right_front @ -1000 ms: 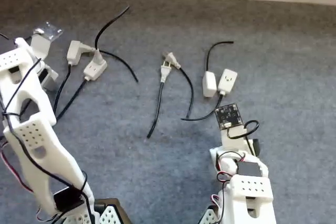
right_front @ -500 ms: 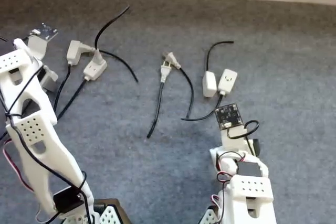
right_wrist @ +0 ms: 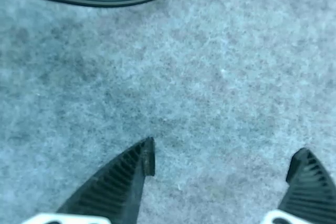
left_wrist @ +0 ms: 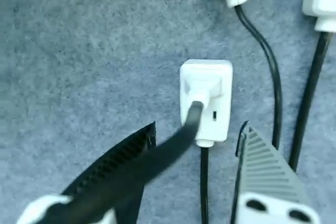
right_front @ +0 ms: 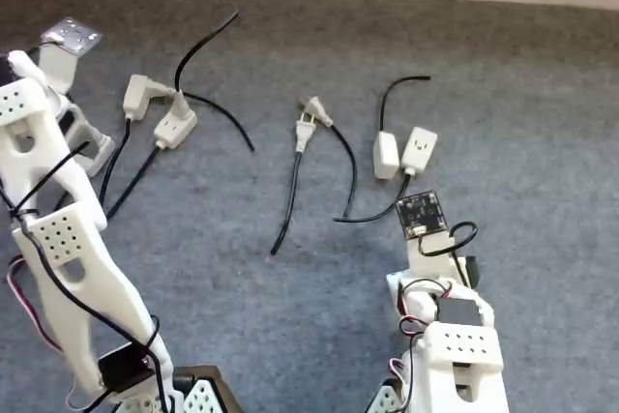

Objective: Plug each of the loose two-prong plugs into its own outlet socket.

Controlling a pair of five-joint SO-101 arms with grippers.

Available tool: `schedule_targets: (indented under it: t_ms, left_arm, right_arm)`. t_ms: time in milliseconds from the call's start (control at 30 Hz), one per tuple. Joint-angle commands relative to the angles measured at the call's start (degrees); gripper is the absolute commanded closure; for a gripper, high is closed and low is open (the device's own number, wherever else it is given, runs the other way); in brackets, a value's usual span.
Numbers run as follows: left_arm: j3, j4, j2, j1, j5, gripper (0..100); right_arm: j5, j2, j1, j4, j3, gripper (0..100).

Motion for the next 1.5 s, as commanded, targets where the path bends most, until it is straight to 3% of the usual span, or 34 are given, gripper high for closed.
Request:
schedule_targets:
  t_ms: [0, 400, 633, 733, 833, 1033, 1167, 1267, 1367, 1467]
  left_arm:
    - [-3.3, 0.5, -1.1, -2.3, 0.6, 74]
    - [-4.0, 1.1, -2.9, -12.6, 1.7, 75]
    - [-3.8, 1.2, -15.1, -18.9, 17.9, 78]
    - [-3.8, 1.2, -19.3, -18.9, 19.1, 78]
    - [-3.9, 1.1, -22.6, -17.0, 19.1, 78]
    - [-3.6, 1.2, -30.8, -9.1, 19.3, 81]
    - [5.0, 1.2, -39.3, 1.3, 24.9, 79]
    - [17.5, 1.1, -45.8, 13.6, 25.8, 78]
    - [29.6, 0.3, -50.2, 27.4, 26.6, 76]
    - [39.0, -7.3, -50.3, 37.6, 27.3, 76]
  right_arm:
    - [0.0, 0.4, -0.9, -0.8, 0.1, 61.7]
    - [-0.1, 0.4, -0.5, -0.8, 0.0, 61.7]
    - [-0.4, 0.3, 2.9, -0.3, -3.4, 61.7]
    - [-0.4, 0.4, 3.6, 4.8, -9.8, 61.7]
    - [-0.2, 0.4, 2.1, 18.1, -22.1, 61.7]
    - [0.0, 0.4, 2.5, 42.6, -52.5, 61.7]
    - [-0.4, 0.3, 10.2, 47.2, -64.5, 61.7]
    - [-0.7, -2.2, 16.4, 47.0, -62.5, 69.3]
    - [-2.5, -10.2, 17.4, 47.0, -54.0, 87.2]
    - [-1.8, -21.0, 17.8, 43.7, -43.4, 99.5]
